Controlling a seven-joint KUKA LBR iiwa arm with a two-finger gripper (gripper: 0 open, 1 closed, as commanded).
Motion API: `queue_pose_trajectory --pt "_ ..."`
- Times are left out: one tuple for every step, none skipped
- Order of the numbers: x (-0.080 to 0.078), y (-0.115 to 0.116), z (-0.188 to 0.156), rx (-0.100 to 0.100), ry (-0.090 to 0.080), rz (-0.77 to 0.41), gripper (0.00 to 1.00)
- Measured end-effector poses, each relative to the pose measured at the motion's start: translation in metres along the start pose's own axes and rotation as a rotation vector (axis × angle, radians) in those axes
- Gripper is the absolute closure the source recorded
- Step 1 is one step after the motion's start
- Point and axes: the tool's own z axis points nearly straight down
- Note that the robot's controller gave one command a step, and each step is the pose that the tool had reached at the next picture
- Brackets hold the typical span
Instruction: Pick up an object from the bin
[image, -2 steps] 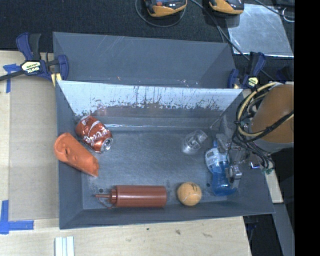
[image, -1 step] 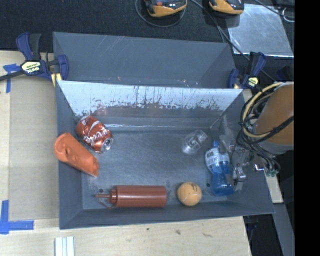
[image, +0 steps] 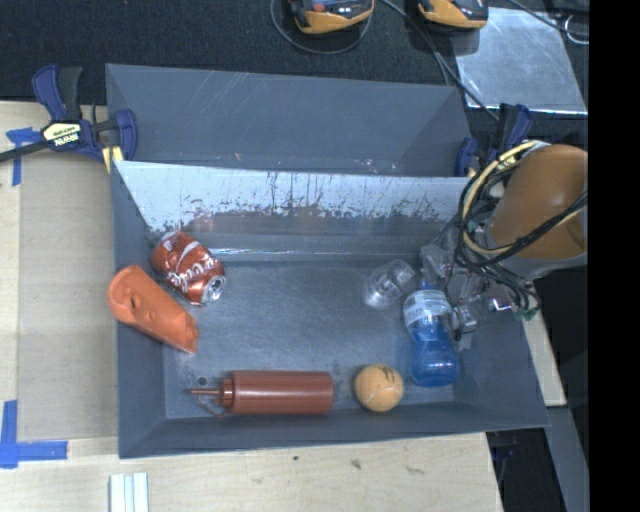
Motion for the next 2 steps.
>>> queue_pose_trajectory --pt "-0.0157 -0.0045 0.0135 0.006 -0.003 0.074 1.00" --pt "-0.0102 0.0030 0.0230 -0.007 0.015 0.071 1.00"
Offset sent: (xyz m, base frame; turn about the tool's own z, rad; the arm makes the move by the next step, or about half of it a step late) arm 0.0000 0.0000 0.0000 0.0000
